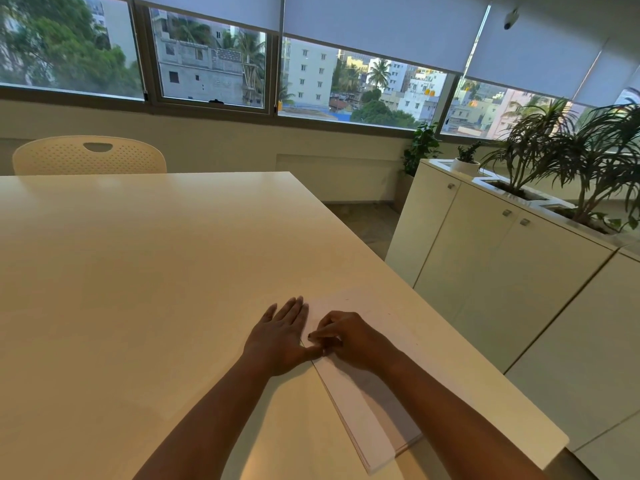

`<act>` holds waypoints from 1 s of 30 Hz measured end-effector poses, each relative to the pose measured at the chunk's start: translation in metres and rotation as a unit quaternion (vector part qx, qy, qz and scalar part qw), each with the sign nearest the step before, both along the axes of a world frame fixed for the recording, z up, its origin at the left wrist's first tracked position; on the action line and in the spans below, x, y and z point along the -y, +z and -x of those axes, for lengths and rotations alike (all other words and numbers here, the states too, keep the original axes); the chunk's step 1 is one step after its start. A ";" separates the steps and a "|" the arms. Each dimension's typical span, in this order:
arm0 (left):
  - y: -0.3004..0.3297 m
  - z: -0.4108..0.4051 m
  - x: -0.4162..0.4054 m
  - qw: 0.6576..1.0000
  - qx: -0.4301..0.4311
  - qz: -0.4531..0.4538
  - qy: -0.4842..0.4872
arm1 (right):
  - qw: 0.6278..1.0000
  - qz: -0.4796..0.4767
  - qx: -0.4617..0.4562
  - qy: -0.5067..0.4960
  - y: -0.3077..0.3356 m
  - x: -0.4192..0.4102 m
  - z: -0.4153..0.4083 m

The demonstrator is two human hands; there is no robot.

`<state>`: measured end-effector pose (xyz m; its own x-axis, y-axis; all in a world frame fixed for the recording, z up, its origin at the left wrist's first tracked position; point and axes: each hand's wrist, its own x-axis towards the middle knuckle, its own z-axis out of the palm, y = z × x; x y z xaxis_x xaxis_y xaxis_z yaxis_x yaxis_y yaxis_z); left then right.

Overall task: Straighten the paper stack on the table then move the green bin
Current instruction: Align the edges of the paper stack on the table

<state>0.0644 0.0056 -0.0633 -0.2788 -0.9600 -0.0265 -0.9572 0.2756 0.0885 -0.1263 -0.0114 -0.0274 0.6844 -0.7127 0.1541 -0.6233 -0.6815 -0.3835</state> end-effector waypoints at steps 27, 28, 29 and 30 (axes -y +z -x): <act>0.002 0.033 0.011 0.999 -0.036 0.016 -0.010 | 0.982 0.049 0.086 -0.162 -0.006 0.000 0.016; -0.001 0.033 0.011 0.999 -0.034 0.016 -0.007 | 0.984 0.049 0.081 -0.152 -0.008 -0.001 0.015; -0.004 0.033 0.010 0.999 -0.033 0.017 -0.004 | 0.983 0.047 0.081 -0.154 -0.008 -0.001 0.016; -0.006 0.033 0.010 0.999 -0.033 0.021 -0.002 | 0.981 0.048 0.081 -0.169 -0.008 0.001 0.019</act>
